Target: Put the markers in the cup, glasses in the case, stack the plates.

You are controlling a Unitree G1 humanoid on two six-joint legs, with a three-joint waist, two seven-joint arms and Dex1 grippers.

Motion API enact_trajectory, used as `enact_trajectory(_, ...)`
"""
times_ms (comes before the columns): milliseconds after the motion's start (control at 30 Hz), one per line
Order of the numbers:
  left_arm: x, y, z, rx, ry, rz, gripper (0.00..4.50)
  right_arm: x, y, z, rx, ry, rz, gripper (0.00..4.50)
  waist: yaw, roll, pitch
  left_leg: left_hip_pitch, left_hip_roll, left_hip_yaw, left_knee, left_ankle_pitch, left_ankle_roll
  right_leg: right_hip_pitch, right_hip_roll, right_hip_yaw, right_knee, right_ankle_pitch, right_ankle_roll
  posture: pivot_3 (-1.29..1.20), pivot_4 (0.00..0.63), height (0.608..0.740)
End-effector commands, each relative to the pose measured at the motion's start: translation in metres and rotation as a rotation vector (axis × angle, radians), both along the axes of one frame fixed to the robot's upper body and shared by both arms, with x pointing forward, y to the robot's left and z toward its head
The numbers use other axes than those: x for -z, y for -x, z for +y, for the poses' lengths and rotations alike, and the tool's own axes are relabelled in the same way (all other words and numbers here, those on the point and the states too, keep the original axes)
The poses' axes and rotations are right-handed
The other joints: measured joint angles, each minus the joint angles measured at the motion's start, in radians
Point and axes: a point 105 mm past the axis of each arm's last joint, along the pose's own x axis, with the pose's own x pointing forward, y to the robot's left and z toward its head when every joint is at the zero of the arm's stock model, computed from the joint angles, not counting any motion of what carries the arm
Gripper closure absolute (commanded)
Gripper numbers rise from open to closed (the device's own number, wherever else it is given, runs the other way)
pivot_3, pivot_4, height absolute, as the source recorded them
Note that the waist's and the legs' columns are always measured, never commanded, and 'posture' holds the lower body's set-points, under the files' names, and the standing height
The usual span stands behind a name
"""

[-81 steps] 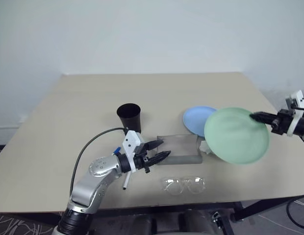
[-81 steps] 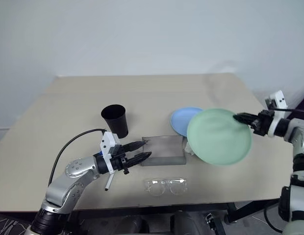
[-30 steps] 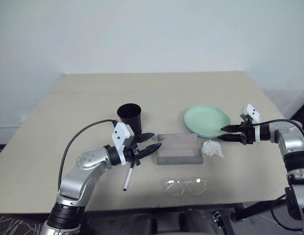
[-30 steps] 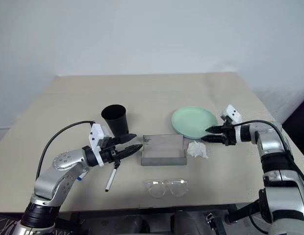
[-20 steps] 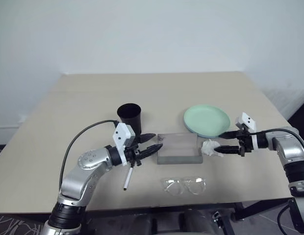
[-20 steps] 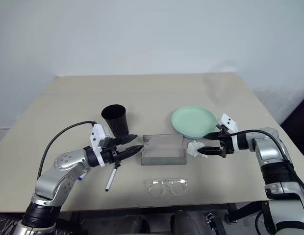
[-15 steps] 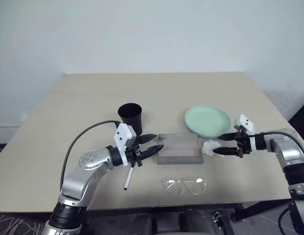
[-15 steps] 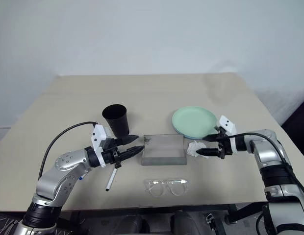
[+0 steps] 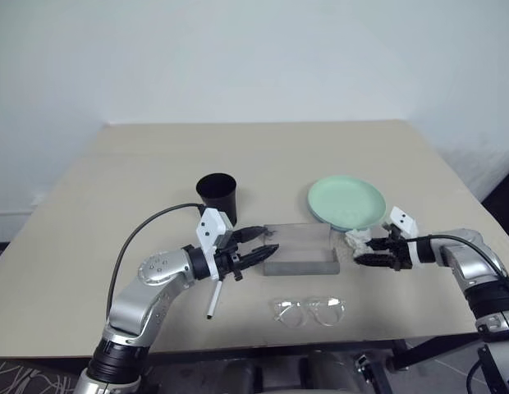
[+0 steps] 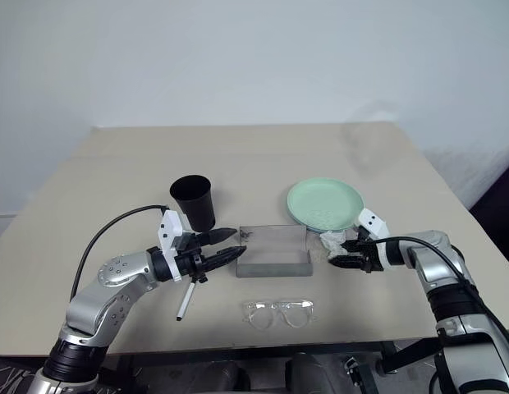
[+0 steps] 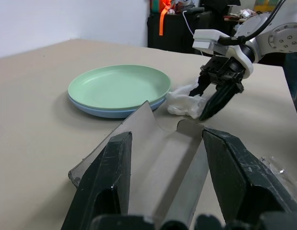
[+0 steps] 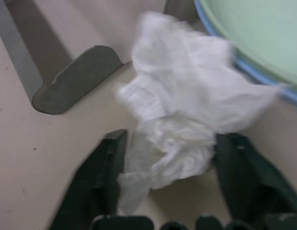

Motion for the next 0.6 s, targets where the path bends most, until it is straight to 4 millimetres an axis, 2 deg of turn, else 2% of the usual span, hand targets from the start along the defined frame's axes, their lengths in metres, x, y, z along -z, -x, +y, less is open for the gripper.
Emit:
enact_trajectory(33, -0.014, -0.002, -0.001, 0.004, 0.005, -0.06, 2.08, -0.028, -0.008, -0.003, -0.021, -0.029, -0.079, 3.06, 0.0, 0.0, 0.0, 0.0, 0.0, 0.0, 0.0, 0.0, 0.0, 0.0, 0.0, 0.0, 0.0, 0.0, 0.0, 0.0, 0.0, 0.74)
enact_trajectory(167, -0.014, -0.003, -0.001, 0.001, 0.004, -0.06, 2.08, -0.04, -0.008, -0.003, -0.048, -0.057, -0.106, 4.43, 0.0, 0.0, 0.0, 0.0, 0.0, 0.0, 0.0, 0.0, 0.0, 0.0, 0.0, 0.0, 0.0, 0.0, 0.0, 0.0, 0.0, 0.74)
enact_trajectory(267, -0.013, -0.002, 0.0, 0.0, 0.003, -0.06, 2.08, -0.06, -0.011, 0.0, -0.065, -0.104, -0.163, 4.47, 0.0, 0.0, 0.0, 0.0, 0.0, 0.0, 0.0, 0.0, 0.0, 0.0, 0.0, 0.0, 0.0, 0.0, 0.0, 0.0, 0.0, 0.74)
enact_trajectory(433, -0.014, -0.003, 0.0, 0.003, 0.0, -0.061, 2.08, -0.096, -0.037, 0.009, -0.01, -0.159, -0.29, 4.47, -0.001, 0.0, 0.0, 0.001, 0.0, 0.001, 0.0, 0.0, 0.0, 0.0, 0.0, 0.001, 0.0, 0.0, 0.0, 0.0, 0.0, 0.74)
enact_trajectory(533, -0.014, -0.004, 0.0, 0.005, -0.001, -0.063, 2.08, -0.105, -0.052, 0.015, 0.019, -0.159, -0.337, 4.47, 0.0, 0.0, 0.0, 0.001, 0.001, 0.0, 0.0, 0.0, 0.0, 0.0, 0.0, 0.0, 0.0, 0.0, 0.0, 0.0, 0.0, 0.74)
enact_trajectory(600, -0.014, -0.005, -0.001, 0.008, -0.001, -0.064, 2.08, -0.101, -0.069, 0.016, 0.079, -0.097, -0.377, 4.47, 0.001, 0.0, 0.0, 0.001, 0.001, 0.0, 0.001, 0.0, 0.0, 0.001, 0.0, 0.0, 0.0, 0.0, 0.0, 0.0, 0.0, 0.74)
